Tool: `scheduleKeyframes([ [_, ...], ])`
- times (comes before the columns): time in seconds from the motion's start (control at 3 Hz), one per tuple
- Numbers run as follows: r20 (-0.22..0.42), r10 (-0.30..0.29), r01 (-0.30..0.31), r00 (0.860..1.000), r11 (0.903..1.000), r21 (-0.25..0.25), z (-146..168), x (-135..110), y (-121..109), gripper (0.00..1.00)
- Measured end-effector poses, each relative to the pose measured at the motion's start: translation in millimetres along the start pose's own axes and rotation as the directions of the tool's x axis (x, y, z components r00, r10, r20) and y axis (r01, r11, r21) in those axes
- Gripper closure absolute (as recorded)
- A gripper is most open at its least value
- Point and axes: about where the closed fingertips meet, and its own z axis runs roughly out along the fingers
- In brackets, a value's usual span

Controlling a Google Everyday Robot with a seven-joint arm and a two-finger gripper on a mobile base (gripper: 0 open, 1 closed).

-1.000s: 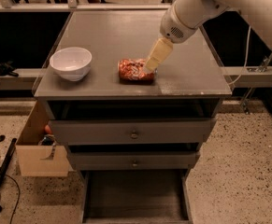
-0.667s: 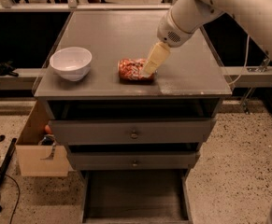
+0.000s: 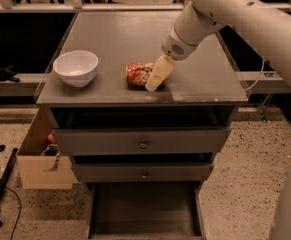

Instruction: Place coke can into bottom drawer

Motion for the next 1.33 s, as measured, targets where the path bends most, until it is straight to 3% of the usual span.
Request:
scheduleKeyframes([
  [0.33, -0.015, 0.018, -0.018, 1.0, 0.9998, -0.012, 13.1, 7.5, 3.9, 0.0],
  [1.0, -0.017, 0.02, -0.02, 1.0, 0.9997, -0.014, 14.8, 8.3, 4.5, 0.46],
  [1.33, -0.017, 0.02, -0.02, 1.0, 0.9997, -0.014, 14.9, 8.3, 4.5, 0.77],
])
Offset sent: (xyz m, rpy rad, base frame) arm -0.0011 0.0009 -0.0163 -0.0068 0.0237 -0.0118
